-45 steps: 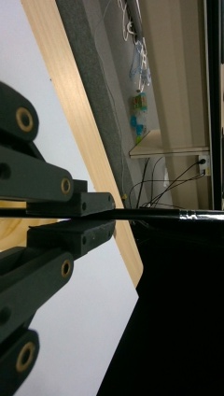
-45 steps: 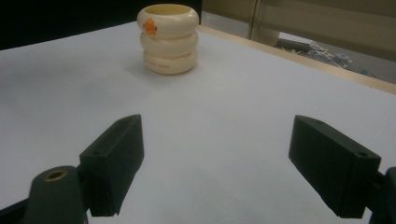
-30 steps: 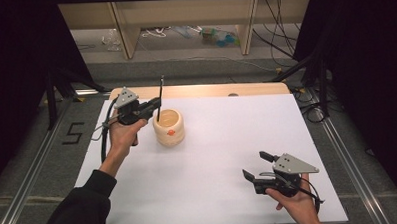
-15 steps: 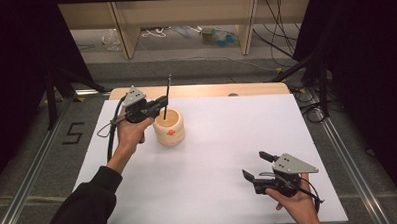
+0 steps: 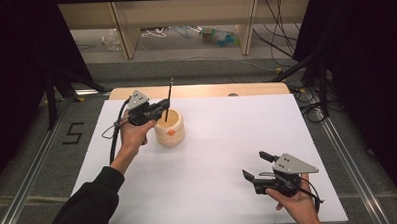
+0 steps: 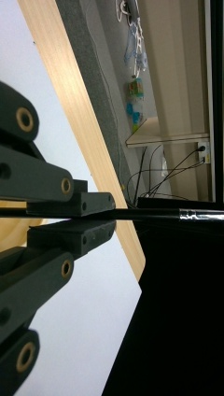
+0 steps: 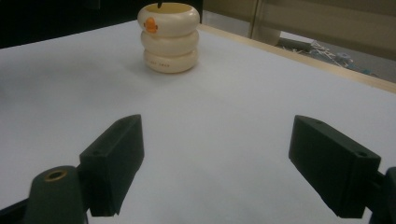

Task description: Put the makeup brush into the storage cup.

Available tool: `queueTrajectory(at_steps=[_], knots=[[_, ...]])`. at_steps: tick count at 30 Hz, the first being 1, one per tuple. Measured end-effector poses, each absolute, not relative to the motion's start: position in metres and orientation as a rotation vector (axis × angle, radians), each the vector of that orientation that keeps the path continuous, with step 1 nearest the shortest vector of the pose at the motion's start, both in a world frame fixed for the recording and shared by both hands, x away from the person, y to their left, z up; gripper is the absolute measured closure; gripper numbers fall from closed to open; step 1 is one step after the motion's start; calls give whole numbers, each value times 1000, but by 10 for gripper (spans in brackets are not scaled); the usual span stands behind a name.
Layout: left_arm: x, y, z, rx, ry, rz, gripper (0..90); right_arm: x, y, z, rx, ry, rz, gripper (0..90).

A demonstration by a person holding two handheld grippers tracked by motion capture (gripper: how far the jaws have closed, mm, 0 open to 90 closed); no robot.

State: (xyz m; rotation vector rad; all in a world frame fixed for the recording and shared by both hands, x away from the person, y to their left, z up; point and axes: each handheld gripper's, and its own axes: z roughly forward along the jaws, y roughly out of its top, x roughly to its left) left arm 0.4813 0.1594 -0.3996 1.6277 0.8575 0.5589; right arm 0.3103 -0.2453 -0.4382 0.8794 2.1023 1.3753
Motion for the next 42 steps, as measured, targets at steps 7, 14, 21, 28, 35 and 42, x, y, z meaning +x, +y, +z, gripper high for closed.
queueTrajectory(at_steps=[7,14,21,28,35,42], knots=[[483,159,-407,1630,863,548,853,310,-244,-439,875,2097,1382,192],[484,160,-411,1628,874,540,852,310,-244,-439,875,2097,1383,193],[485,160,-416,1638,883,538,852,310,-244,-439,873,2099,1383,193],[486,161,-421,1657,895,531,852,310,-244,-438,872,2104,1382,194],[487,160,-427,1678,896,528,852,310,-244,-439,872,2102,1382,194],[488,159,-432,1696,902,518,851,310,-244,-439,870,2103,1382,194]])
